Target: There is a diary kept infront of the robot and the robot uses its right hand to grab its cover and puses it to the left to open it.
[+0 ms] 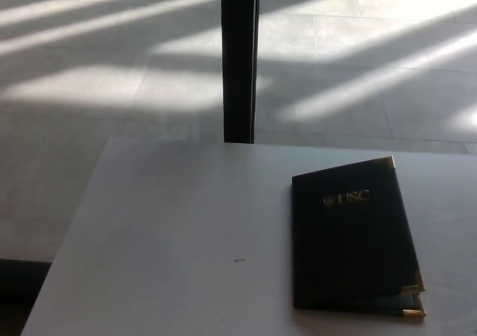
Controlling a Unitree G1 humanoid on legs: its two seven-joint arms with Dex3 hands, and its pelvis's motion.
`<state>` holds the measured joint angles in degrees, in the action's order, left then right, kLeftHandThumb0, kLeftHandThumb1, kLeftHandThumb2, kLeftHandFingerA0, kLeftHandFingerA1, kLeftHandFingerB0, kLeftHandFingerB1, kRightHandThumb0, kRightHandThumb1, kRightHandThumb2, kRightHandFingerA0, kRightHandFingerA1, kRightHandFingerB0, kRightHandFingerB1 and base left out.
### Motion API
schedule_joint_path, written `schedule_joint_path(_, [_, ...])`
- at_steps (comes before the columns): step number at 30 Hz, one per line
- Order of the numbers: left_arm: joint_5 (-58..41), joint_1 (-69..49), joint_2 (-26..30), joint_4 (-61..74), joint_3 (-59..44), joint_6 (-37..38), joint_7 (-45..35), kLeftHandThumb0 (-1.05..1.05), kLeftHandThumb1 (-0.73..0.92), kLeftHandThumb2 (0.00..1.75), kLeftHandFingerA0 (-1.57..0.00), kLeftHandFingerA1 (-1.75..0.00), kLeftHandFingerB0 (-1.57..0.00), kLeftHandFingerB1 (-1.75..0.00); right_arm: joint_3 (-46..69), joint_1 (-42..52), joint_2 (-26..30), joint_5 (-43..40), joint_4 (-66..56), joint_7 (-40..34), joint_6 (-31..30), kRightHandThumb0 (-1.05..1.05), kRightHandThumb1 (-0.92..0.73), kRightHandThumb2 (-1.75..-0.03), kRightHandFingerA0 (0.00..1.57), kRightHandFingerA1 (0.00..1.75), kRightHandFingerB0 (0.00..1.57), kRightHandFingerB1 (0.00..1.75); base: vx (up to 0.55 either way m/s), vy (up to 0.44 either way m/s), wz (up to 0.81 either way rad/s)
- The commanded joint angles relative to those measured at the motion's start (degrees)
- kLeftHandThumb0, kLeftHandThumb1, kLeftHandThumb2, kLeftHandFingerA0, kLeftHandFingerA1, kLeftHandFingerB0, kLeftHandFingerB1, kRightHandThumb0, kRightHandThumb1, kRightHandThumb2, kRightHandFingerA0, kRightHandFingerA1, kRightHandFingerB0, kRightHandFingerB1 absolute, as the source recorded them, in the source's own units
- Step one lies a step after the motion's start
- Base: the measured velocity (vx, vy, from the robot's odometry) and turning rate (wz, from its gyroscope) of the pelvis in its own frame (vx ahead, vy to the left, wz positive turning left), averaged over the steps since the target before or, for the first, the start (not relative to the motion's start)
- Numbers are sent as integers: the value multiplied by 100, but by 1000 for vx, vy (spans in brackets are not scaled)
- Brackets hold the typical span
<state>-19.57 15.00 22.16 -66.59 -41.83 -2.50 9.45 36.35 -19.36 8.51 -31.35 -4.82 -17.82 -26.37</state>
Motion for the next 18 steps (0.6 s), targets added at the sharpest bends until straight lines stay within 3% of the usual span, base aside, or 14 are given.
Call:
schedule_joint_path(1, [-181, -52, 136, -42, -20, -12, 17, -92, 92, 165, -56, -127, -9, -95, -235, 236, -133, 71, 113, 70, -12, -60, -92, -78, 31, 51, 20, 39, 0, 0, 0])
schedule_joint_path(5, [-129, -68, 145, -58, 67, 24, 69, -89, 92, 165, -53, -123, -13, -96, -325, 338, -245, 51, 177, 114, 73, -59, -92, -78, 30, 52, 20, 40, 0, 0, 0])
schedule_joint_path(6, [-201, -60, 146, -77, 27, 20, -13, -89, 91, 163, -37, -113, -1, -88, -424, 413, -356, 106, 227, 122, 112, -62, -92, -77, 33, 52, 23, 39, 0, 0, 0])
schedule_joint_path(7, [-186, -64, 156, -75, 50, 43, 8, -90, 92, 165, -55, -125, -12, -96, -477, 421, -400, 144, 259, 83, 111, -62, -92, -76, 34, 54, 24, 42, 0, 0, 0])
schedule_joint_path(8, [-182, -67, 165, -72, 67, 44, 17, -93, 92, 166, -56, -127, -13, -98, -540, 444, -445, 171, 283, 79, 113, -64, -92, -75, 35, 54, 25, 42, 0, 0, 0])
schedule_joint_path(13, [-212, -62, 170, -19, 107, 22, 74, -91, 92, 165, -51, -123, -9, -94, -765, 510, -629, 215, 294, 76, 108, -66, -92, -74, 34, 52, 24, 41, 0, 0, 0])
schedule_joint_path(14, [-234, -52, 174, -26, 94, 14, 92, -93, 92, 165, -56, -126, -11, -96, -868, 531, -741, 249, 268, 35, 85, -68, -91, -71, 42, 57, 27, 41, 0, 0, 0])
schedule_joint_path(15, [-249, -56, 173, -15, 91, 7, 72, -91, 91, 164, -44, -118, -4, -91, -954, 556, -769, 317, 260, 36, 90, -68, -92, -72, 43, 58, 27, 42, 0, 0, 0])
schedule_joint_path(18, [-238, -58, 183, -9, 122, 4, 79, -93, 92, 165, -48, -122, -5, -93, -1048, 598, -884, 297, 285, 85, 136, -67, -92, -72, 39, 58, 25, 42, 0, 0, 0])
